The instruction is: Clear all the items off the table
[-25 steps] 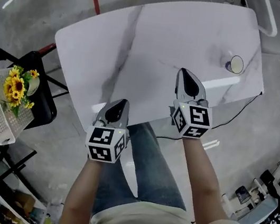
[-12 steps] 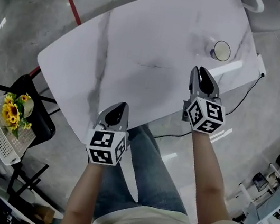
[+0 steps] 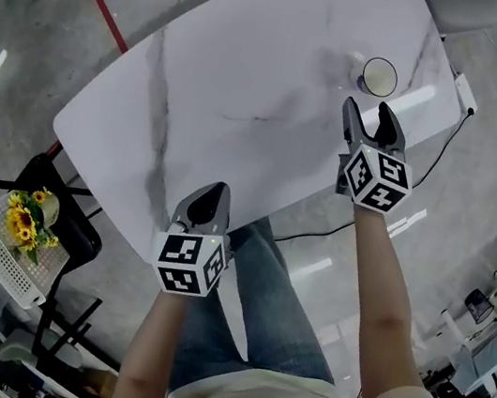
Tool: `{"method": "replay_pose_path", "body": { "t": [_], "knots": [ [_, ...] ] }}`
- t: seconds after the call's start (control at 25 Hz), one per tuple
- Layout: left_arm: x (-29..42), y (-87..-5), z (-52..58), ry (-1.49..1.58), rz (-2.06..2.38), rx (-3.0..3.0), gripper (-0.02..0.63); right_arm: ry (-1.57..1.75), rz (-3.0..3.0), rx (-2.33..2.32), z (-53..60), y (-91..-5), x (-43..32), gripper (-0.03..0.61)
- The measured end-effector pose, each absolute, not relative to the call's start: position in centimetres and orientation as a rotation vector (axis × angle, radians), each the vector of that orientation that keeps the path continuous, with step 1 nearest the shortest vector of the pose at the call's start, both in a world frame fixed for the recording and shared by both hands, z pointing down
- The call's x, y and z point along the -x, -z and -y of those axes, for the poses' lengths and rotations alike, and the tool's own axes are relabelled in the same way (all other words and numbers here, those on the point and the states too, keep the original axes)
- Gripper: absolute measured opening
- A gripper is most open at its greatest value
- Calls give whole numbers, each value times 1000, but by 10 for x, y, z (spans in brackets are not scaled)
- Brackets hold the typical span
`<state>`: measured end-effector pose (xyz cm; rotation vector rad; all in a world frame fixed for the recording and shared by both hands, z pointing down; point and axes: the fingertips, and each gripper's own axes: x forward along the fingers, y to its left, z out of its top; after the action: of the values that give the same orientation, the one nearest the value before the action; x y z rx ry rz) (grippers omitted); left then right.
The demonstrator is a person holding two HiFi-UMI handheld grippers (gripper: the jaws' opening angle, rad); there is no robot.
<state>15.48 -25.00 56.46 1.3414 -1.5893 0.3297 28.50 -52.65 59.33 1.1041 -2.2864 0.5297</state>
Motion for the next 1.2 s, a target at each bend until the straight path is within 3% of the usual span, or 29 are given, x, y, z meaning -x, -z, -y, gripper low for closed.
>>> {"method": "replay_pose_path", "body": {
  "t": [0.44, 1.2],
  "knots": [
    [-165, -575, 259, -386, 1534, -1355, 9, -541, 2236, -1150, 566, -625, -283, 408],
    [-159, -587, 258, -392, 1502, -1339, 9, -466, 2165, -1201, 603, -646, -267, 413]
  ]
}}
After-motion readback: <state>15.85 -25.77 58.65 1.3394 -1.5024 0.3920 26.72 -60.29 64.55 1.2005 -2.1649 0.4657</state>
